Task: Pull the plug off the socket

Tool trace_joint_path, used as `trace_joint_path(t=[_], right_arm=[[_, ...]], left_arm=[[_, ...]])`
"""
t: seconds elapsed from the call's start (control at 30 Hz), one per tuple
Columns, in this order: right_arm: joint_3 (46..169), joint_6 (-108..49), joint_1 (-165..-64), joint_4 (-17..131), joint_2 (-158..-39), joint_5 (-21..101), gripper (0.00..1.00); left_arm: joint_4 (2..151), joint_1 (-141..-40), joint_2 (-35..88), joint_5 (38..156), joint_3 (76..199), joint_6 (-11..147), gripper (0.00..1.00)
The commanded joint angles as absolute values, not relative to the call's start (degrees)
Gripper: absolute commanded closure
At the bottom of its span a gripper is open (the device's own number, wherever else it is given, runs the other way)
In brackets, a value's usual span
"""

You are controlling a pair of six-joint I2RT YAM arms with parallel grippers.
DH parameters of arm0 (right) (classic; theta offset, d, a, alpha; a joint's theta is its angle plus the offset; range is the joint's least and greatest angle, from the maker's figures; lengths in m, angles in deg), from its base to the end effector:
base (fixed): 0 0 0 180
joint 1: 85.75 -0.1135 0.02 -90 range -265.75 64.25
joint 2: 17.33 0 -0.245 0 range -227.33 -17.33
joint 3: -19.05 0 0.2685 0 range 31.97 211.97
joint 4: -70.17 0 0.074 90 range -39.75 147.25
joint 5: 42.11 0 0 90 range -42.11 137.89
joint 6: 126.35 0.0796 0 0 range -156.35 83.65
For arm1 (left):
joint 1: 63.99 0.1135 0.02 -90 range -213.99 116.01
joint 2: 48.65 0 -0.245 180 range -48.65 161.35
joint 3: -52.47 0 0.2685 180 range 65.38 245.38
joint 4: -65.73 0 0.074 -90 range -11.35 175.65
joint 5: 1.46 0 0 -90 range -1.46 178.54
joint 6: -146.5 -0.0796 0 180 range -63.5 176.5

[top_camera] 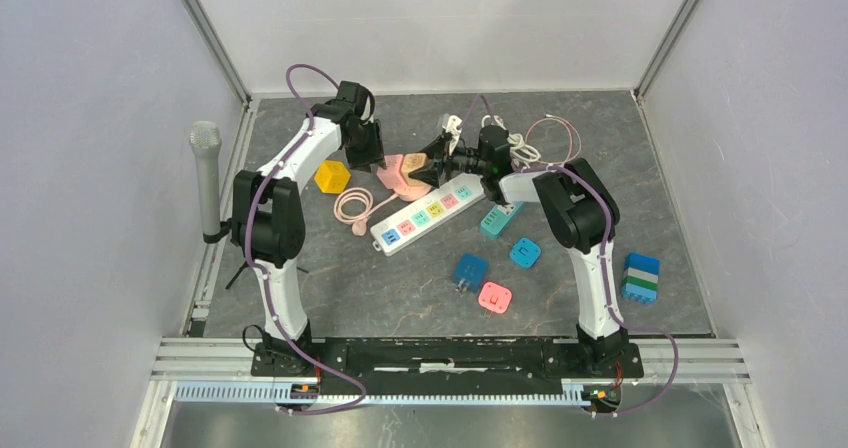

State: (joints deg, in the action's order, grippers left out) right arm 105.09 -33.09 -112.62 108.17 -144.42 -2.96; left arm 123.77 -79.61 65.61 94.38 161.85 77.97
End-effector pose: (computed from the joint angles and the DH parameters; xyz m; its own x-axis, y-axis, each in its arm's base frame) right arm 0.4130 0.2785 0.1260 -0.1029 -0.0119 -0.9946 -0.9719 0.2142 0.0980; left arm 0.4388 -0.1311 0.1776 -0.9124 -0.1230 -0.3905 -0.0231 0.9677 -0.2509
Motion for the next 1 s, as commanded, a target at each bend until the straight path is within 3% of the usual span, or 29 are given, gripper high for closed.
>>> trace_joint_path(t=[0.0,0.27,0.37,0.43,0.5,0.7,0.87,0.97], right_arm=[[104.7,-42.0,-114.1,104.8,-139.6,-4.8,1.00],[102.5,-49.3,-114.0,95.1,-139.0,-2.2,0.98],[103.4,-53.9,-114.1,88.1,-139.0,-1.9,0.65],[104.7,-56.0,-113.9,84.2,-139.2,-1.2,0.53],[106.4,-56.9,-113.9,81.7,-139.6,-0.8,0.48],[107.4,-56.4,-113.9,83.2,-139.9,1.3,0.48],[110.3,-57.8,-114.0,79.9,-141.0,2.5,0.28],[113.2,-58.9,-114.0,77.1,-142.2,2.9,0.25]], left_arm=[[126.3,-80.8,68.8,93.4,159.4,77.7,0.48],[126.2,-80.8,68.3,96.2,162.6,78.6,0.33],[125.7,-80.8,67.5,96.3,164.1,78.7,0.28],[124.3,-80.8,66.8,97.5,164.1,78.8,0.26],[122.9,-80.8,66.5,99.5,163.7,79.1,0.25],[121.7,-81.0,67.9,102.7,162.4,79.8,0.25],[122.7,-81.4,68.5,100.1,160.3,79.4,0.29],[123.5,-81.5,68.5,98.3,158.3,79.0,0.36]])
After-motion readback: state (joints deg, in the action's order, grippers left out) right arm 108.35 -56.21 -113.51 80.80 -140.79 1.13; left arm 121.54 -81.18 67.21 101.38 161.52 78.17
